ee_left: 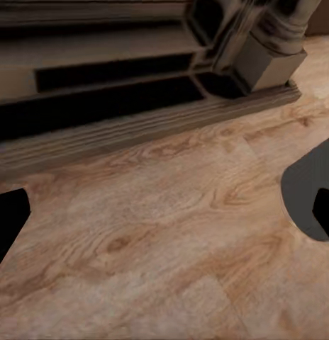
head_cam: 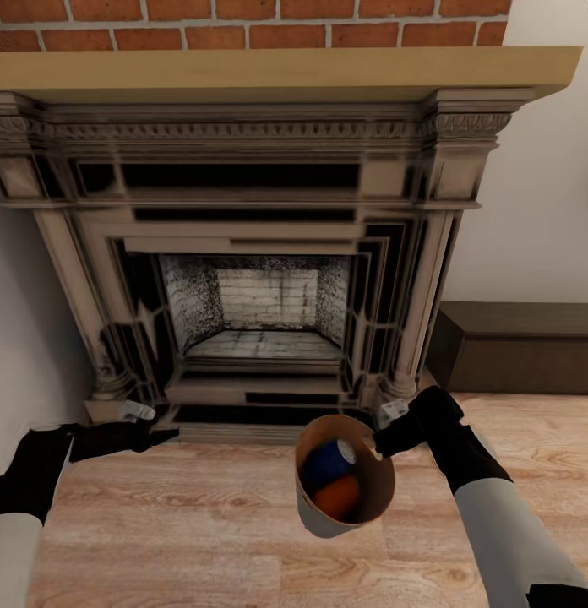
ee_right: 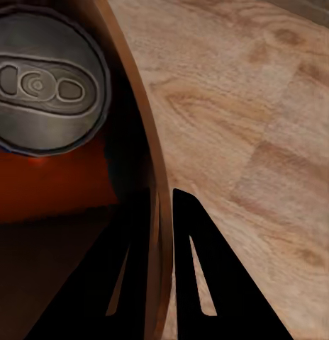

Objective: Put the three can of soda from the living room inside the tash can in the kitchen.

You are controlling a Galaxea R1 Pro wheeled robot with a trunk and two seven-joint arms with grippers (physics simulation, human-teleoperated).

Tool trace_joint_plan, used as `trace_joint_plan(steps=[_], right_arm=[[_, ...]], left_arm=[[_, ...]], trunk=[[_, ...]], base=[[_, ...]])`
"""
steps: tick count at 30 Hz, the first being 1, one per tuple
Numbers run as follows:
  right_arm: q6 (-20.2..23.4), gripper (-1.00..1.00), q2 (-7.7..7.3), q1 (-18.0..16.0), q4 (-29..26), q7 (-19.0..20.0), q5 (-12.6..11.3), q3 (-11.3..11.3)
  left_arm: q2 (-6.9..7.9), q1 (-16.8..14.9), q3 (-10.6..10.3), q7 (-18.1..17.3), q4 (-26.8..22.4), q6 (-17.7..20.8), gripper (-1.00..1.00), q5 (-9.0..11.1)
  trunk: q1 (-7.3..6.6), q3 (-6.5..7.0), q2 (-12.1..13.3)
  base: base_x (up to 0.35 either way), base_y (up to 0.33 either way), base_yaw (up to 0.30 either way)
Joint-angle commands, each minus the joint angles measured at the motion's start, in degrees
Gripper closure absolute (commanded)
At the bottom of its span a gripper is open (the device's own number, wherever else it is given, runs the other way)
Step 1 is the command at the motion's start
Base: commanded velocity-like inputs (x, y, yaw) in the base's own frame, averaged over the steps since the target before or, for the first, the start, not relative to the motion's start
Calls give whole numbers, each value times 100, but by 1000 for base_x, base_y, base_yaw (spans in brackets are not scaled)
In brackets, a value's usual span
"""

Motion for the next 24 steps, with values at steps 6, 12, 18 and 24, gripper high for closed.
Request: trace_joint_plan(steps=[6, 12, 18, 24], right_arm=[[145, 100, -37, 160, -303, 14, -119, 4], [145, 100, -312, 258, -334, -1, -112, -289], [145, 100, -637, 273, -276, -216, -120, -867], [145, 100, -1092, 273, 108, -284, -149, -980]], left_arm=[[-66, 9, 81, 1547, 1761, -1586, -100, 16], [-527, 14, 73, 2282, 2283, -2371, -100, -45], [-676, 48, 71, 2799, 2361, -2490, -100, -40], [-702, 71, 74, 2923, 2368, -2523, -100, 0]], trunk=[[0, -1, 0], [0, -1, 0], [22, -19, -40], [45, -150, -64]], base=[[0, 0, 0], [0, 0, 0], [0, 0, 0], [0, 0, 0]])
